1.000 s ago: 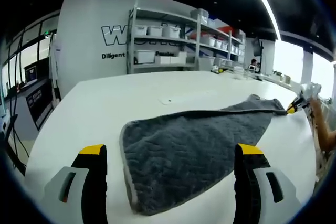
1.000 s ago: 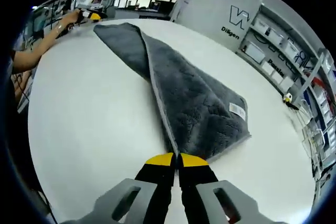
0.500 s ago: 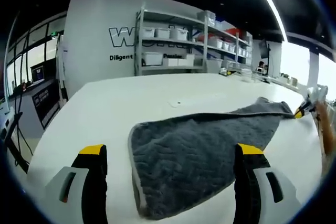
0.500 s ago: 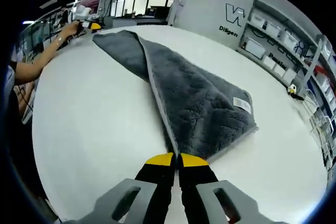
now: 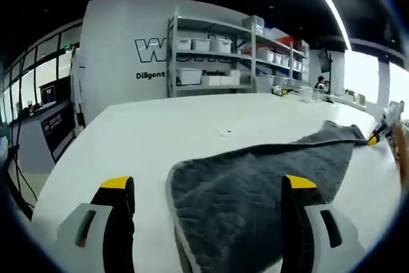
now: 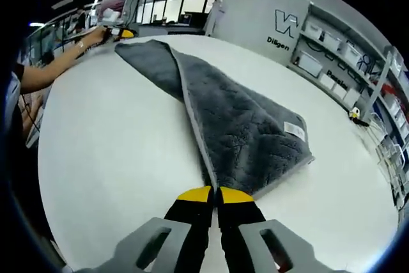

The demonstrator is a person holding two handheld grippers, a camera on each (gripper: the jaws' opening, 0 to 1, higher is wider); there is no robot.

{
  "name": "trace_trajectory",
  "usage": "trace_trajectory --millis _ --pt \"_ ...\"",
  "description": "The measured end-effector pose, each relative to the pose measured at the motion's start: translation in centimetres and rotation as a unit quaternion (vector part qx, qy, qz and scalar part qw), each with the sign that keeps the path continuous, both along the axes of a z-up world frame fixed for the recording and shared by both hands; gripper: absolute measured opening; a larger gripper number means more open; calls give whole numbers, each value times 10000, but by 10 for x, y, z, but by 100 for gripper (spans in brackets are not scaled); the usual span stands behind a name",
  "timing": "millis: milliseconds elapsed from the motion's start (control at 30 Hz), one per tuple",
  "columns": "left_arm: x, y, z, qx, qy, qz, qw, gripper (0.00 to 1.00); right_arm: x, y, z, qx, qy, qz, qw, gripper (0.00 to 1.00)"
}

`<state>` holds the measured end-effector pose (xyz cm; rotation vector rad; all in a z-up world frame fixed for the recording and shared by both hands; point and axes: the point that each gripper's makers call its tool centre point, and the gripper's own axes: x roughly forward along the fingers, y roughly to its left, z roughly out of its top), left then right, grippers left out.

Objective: Open the folded towel by lifting each exposed corner and separating the folded layers until the towel lies flat within the target outline without major curled edges

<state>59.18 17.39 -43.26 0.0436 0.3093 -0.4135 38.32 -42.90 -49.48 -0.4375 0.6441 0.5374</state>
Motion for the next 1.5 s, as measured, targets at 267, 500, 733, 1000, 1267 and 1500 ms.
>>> trace_trajectory --millis 267,500,733,1000,1267,1500 --pt "34 4 -19 204 192 -161 9995 83 0 1 0 -50 -7 12 10000 0" --pt "58 7 -33 373 378 -204 9984 69 0 0 0 -40 -9 -24 10000 0" --pt "68 6 -41 308 449 -204 9983 57 0 0 0 66 22 -33 10000 0" --pt "71 3 -49 483 520 -416 9966 34 0 1 0 -13 54 -9 10000 0" --pt "69 -3 -51 735 387 -667 9943 21 0 1 0 -17 45 -13 10000 0" --pt "69 0 -44 750 227 -638 9949 5 0 1 0 -9 21 -19 10000 0"
